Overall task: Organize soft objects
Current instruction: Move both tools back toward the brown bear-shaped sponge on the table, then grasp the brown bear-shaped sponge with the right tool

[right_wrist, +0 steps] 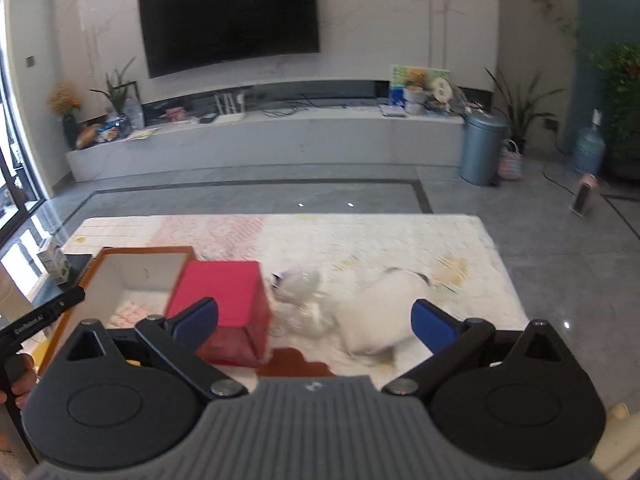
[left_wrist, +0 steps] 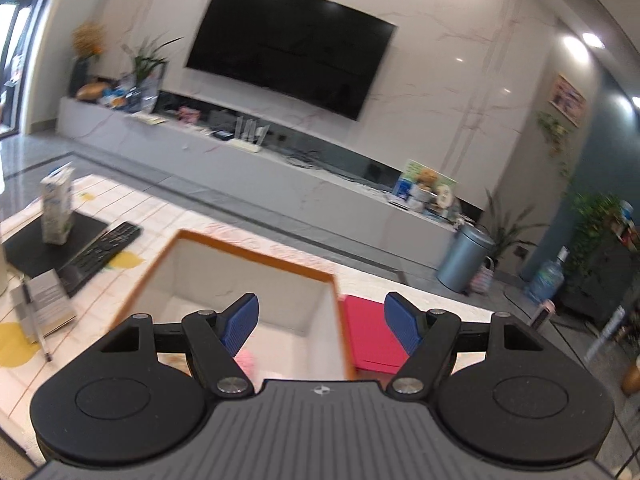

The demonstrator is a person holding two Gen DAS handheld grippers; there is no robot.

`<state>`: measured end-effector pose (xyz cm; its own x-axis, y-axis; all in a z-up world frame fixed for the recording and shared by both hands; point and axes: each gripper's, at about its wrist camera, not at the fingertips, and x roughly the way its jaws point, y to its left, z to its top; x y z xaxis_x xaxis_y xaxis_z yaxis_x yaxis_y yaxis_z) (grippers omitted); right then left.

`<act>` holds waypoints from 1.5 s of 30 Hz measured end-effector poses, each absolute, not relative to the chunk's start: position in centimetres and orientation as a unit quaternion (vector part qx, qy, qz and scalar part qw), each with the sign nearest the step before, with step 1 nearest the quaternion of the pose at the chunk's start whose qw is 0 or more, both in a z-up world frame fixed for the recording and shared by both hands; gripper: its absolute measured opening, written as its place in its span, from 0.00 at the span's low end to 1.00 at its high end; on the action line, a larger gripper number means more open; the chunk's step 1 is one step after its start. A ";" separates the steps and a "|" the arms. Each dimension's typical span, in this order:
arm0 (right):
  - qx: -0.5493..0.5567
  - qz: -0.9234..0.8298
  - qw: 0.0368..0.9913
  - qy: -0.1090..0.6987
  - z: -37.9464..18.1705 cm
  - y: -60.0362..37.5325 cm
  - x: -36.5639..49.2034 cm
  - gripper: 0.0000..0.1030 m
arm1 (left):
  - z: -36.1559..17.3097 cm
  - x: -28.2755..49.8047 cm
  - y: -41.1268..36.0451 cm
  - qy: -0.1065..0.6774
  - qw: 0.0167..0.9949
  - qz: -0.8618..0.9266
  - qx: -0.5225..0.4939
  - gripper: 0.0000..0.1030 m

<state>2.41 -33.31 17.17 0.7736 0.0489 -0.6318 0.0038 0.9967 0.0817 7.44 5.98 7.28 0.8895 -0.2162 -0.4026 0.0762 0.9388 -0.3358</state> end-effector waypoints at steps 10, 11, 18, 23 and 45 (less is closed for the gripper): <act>0.079 -0.033 0.919 0.384 12.2 -39.2 1.1 0.97 | 6.6 7.2 -0.2 0.252 0.954 -0.131 -0.092 0.82; 0.077 -0.035 0.918 0.387 11.5 -39.6 1.1 0.97 | 6.4 7.3 -0.7 0.255 0.953 -0.137 -0.084 0.82; 0.115 -0.069 0.900 0.414 7.2 -42.4 2.2 0.97 | 4.4 7.7 -4.3 0.290 0.941 -0.168 -0.041 0.82; 0.196 -0.051 0.888 0.413 4.3 -43.1 4.3 0.97 | 2.2 8.3 -7.1 0.354 0.918 -0.179 -0.018 0.82; -0.059 0.173 0.860 0.477 -7.9 -28.3 15.8 0.97 | -0.2 7.9 -3.6 0.388 0.894 -0.218 -0.051 0.83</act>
<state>15.79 -28.32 -7.88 0.4858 0.2417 -0.8400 -0.3546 0.9329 0.0633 7.86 -3.62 -0.18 0.6041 -0.4297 -0.6711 0.3508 0.8996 -0.2602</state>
